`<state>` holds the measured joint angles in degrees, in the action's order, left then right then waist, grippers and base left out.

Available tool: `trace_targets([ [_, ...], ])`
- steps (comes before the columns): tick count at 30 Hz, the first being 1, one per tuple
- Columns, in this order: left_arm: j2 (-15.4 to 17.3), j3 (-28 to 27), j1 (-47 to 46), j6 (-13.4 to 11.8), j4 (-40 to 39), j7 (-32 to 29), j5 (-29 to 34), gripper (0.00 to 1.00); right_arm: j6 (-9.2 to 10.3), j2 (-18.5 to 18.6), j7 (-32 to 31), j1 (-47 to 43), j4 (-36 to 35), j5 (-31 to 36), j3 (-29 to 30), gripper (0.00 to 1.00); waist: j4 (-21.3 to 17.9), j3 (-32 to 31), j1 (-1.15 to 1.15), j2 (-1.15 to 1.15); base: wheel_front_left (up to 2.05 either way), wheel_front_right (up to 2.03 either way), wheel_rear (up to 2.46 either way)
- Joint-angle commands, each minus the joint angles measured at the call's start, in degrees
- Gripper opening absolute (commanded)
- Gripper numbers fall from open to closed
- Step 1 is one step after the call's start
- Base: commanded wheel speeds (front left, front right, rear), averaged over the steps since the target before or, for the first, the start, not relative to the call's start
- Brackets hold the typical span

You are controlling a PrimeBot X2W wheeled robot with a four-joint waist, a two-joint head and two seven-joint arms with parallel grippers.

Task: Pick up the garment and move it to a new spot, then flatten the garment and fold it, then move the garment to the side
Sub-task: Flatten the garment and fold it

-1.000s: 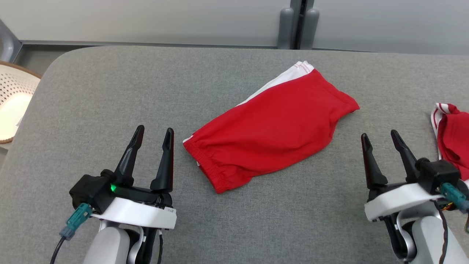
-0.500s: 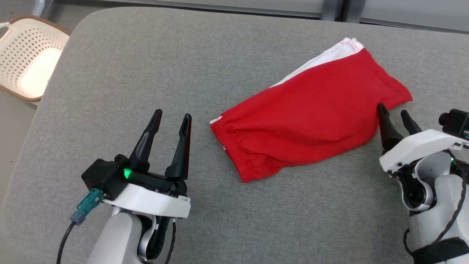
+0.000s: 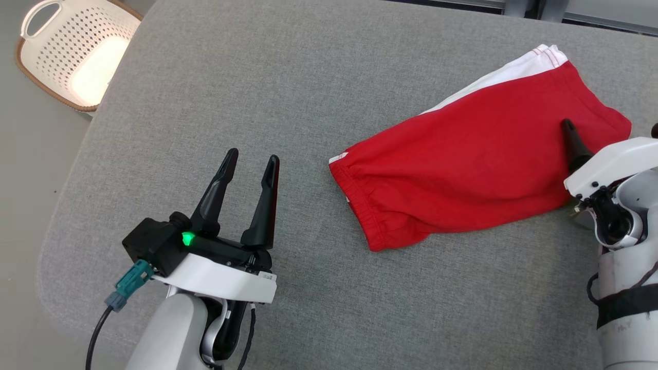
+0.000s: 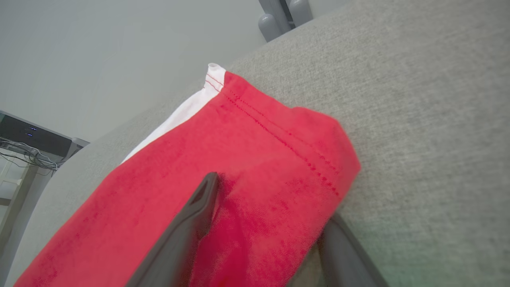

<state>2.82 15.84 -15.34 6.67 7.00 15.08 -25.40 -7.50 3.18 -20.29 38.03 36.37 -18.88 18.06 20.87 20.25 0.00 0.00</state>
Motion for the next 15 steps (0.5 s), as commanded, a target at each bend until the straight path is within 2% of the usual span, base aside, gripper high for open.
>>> trace_targets([
  [1, 0.2, 0.1, -0.8, -0.3, -0.3, 0.1, -0.5, 1.00, 0.02, -0.5, -0.9, 0.0, 1.5, 0.6, 0.2, 1.00, 0.5, 0.5, 0.00, 0.00, 0.00, 0.00, 0.00],
  [9, 0.2, 1.1, -2.1, -0.6, -0.6, 0.1, -1.5, 1.00, 0.03, -0.6, -2.2, 4.9, 5.4, 5.5, 2.9, 1.00, 2.0, 2.3, 0.00, 0.00, 0.00, 0.00, 0.00],
  [10, 0.2, 1.1, -2.2, -0.5, -0.6, 0.1, -1.7, 1.00, 0.03, -0.6, -2.3, 5.3, 5.9, 5.9, 2.9, 0.53, 2.2, 2.5, 0.00, 0.00, 0.00, 0.00, 0.00],
  [11, 0.2, 1.2, -2.3, -0.6, -0.6, 0.1, -1.8, 1.00, 0.03, -0.7, -2.1, 5.8, 6.2, 6.5, 2.7, 0.16, 2.3, 2.6, 0.00, 0.00, 0.00, 0.00, 0.00],
  [12, 0.2, 1.3, -2.5, -0.7, -0.5, 0.1, -1.9, 1.00, 0.03, -0.7, -1.7, 6.1, 6.4, 6.8, 2.6, 0.00, 2.4, 2.6, 0.00, 0.00, 0.00, 0.00, 0.00],
  [15, 0.2, 1.3, -2.5, -0.8, -0.3, 0.1, -1.9, 1.00, 0.03, -0.6, -0.1, 6.7, 6.6, 6.7, 2.6, 0.00, 2.4, 2.6, 0.00, 0.00, 0.00, 0.00, 0.00],
])
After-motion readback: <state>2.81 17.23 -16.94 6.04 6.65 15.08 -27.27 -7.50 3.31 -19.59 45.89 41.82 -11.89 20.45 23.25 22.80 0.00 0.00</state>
